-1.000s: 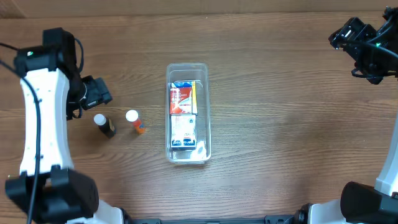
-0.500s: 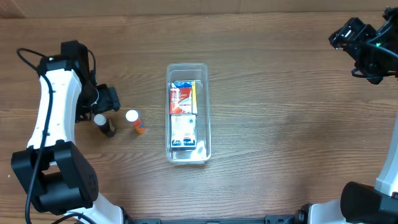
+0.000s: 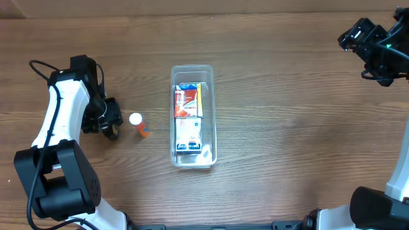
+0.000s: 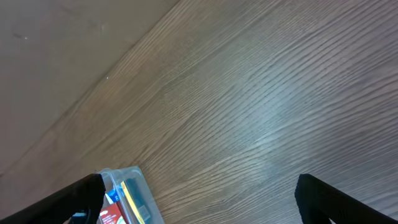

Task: Pack container
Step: 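Reach the left gripper to the dark bottle and grasp it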

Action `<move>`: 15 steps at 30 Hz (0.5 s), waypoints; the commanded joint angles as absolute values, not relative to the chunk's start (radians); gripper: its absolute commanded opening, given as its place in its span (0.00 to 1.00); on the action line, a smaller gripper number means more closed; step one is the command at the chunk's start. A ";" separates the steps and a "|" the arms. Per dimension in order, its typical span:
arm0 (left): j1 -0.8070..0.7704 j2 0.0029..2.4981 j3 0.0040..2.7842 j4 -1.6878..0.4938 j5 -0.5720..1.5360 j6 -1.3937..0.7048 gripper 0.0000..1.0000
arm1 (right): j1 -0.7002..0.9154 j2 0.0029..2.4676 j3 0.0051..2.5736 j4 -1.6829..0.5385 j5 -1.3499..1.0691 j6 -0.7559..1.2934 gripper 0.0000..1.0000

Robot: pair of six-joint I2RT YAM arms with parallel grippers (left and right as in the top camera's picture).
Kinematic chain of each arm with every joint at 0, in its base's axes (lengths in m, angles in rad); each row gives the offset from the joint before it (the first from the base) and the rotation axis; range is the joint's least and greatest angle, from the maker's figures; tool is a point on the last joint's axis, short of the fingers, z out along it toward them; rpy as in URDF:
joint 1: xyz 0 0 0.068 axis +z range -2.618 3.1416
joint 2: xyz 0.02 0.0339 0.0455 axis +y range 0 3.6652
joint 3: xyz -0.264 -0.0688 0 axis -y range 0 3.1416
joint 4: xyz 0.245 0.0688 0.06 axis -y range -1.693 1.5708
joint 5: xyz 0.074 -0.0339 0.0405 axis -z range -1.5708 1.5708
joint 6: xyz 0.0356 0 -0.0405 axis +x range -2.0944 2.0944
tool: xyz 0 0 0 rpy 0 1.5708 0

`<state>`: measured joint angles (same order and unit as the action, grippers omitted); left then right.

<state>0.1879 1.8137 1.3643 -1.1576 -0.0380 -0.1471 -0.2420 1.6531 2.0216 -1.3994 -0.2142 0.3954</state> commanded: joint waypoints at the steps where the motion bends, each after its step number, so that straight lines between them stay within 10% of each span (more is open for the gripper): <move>1: 0.200 1.819 1.356 -1.143 -0.056 -0.115 0.59 | -0.244 1.648 2.028 -1.397 -0.222 0.392 1.00; 15: 0.203 1.817 1.369 -1.152 -0.059 -0.112 0.17 | -0.244 1.648 2.028 -1.397 -0.222 0.392 1.00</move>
<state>0.1986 1.8137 1.3621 -1.1347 -0.0540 -0.1200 -0.2420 1.6531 2.0216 -1.3991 -0.2138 0.3962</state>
